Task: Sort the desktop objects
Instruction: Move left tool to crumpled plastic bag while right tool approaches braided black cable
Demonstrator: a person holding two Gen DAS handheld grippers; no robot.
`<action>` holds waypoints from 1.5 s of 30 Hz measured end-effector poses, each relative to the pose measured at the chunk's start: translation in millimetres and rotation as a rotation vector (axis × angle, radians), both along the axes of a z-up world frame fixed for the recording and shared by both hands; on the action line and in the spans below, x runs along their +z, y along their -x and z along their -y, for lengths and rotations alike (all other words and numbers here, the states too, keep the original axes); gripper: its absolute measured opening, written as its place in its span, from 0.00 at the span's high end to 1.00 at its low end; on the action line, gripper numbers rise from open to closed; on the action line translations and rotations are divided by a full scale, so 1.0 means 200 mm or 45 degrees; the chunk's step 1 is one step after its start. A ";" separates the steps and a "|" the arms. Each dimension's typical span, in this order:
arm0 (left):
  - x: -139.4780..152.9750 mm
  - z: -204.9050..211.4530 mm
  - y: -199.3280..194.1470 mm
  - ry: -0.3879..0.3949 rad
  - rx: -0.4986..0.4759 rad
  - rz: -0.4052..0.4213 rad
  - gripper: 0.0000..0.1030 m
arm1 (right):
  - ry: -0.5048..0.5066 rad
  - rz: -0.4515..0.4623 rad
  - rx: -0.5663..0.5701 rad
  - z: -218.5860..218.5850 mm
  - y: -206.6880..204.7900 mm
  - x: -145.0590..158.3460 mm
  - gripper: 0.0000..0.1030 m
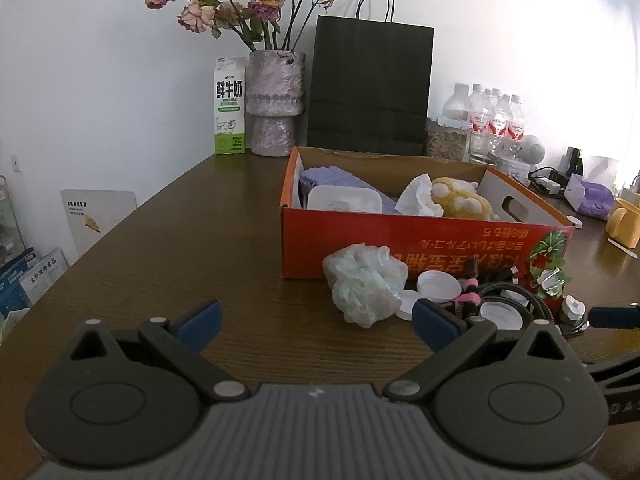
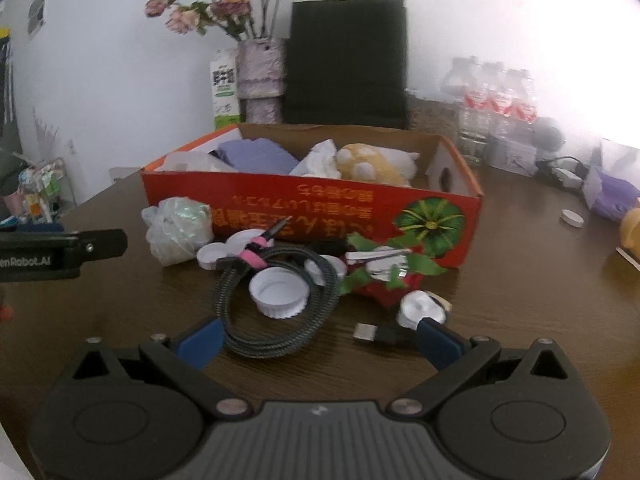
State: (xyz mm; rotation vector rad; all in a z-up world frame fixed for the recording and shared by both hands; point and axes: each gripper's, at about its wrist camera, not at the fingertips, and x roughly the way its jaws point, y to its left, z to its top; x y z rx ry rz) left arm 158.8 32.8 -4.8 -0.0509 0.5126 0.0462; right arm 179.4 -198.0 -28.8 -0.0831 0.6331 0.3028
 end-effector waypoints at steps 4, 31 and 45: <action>-0.01 -0.03 -0.01 -0.010 -0.002 -0.007 0.00 | 0.032 -0.010 0.046 -0.09 -0.05 -0.01 0.00; -0.07 -0.13 -0.05 0.031 0.011 -0.035 0.00 | 0.097 -0.041 0.077 -0.27 -0.19 -0.06 0.14; 0.00 -0.04 -0.09 0.025 -0.024 -0.012 0.00 | 0.021 0.030 0.085 -0.18 -0.14 0.04 0.15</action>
